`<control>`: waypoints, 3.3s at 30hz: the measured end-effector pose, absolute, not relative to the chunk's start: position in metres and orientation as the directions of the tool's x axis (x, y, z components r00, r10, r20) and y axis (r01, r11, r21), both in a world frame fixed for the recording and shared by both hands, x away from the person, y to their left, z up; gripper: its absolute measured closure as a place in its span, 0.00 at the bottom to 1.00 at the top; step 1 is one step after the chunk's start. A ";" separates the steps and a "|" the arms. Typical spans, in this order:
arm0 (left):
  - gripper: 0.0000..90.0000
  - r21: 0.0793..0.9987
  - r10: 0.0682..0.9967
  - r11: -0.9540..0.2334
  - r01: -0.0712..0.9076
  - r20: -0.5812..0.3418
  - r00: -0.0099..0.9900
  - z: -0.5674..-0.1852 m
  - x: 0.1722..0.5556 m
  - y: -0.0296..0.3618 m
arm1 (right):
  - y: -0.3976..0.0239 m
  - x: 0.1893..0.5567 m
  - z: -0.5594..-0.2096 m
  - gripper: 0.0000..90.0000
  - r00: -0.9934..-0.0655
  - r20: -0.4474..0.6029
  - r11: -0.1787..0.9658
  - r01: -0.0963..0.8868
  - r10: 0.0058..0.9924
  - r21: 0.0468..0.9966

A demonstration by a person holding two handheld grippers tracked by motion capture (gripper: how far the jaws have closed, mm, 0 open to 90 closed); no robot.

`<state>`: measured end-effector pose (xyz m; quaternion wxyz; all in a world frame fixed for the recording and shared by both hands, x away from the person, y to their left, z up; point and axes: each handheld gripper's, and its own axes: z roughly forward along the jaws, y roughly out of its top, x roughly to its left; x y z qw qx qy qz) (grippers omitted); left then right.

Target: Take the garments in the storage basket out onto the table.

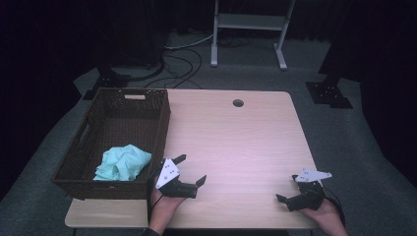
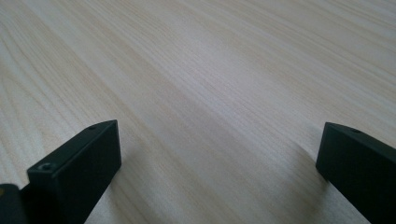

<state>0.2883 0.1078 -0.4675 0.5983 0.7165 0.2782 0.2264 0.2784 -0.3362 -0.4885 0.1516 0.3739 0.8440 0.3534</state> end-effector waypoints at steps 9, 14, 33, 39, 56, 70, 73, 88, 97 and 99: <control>0.00 0.988 0.653 -0.109 0.109 -0.012 0.757 -0.463 0.288 0.110 | -0.336 0.278 -0.489 0.00 -0.676 0.008 0.472 0.522 0.737 0.710; 0.00 0.989 0.643 -0.103 0.107 -0.016 0.765 -0.461 0.289 0.109 | -0.336 0.278 -0.489 0.00 -0.676 0.008 0.472 0.523 0.737 0.710; 0.00 0.992 0.623 -0.083 0.093 -0.021 0.782 -0.450 0.295 0.115 | -0.336 0.278 -0.489 0.00 -0.675 0.009 0.470 0.523 0.738 0.711; 0.00 0.992 0.620 -0.085 0.090 -0.018 0.785 -0.446 0.295 0.115 | -0.336 0.278 -0.489 0.00 -0.675 0.009 0.470 0.523 0.738 0.711; 0.00 0.996 0.626 -0.067 0.066 -0.009 0.780 -0.434 0.294 0.115 | -0.336 0.278 -0.489 0.00 -0.676 0.008 0.471 0.522 0.737 0.711; 0.00 0.997 0.629 -0.059 0.058 -0.008 0.778 -0.426 0.293 0.115 | -0.336 0.278 -0.489 0.00 -0.675 0.009 0.470 0.523 0.738 0.711; 0.00 0.997 0.628 -0.057 0.053 -0.006 0.778 -0.424 0.293 0.115 | -0.336 0.278 -0.489 0.00 -0.675 0.009 0.470 0.523 0.738 0.711; 0.00 0.997 0.628 -0.056 0.051 -0.005 0.778 -0.416 0.295 0.113 | -0.336 0.278 -0.489 0.00 -0.675 0.009 0.470 0.523 0.738 0.711; 0.00 0.997 0.628 -0.052 0.051 -0.007 0.778 -0.410 0.297 0.114 | -0.336 0.278 -0.489 0.00 -0.675 0.009 0.470 0.523 0.738 0.712; 0.00 0.997 0.627 -0.052 0.052 -0.008 0.779 -0.409 0.298 0.115 | -0.336 0.278 -0.489 0.00 -0.675 0.009 0.470 0.523 0.738 0.711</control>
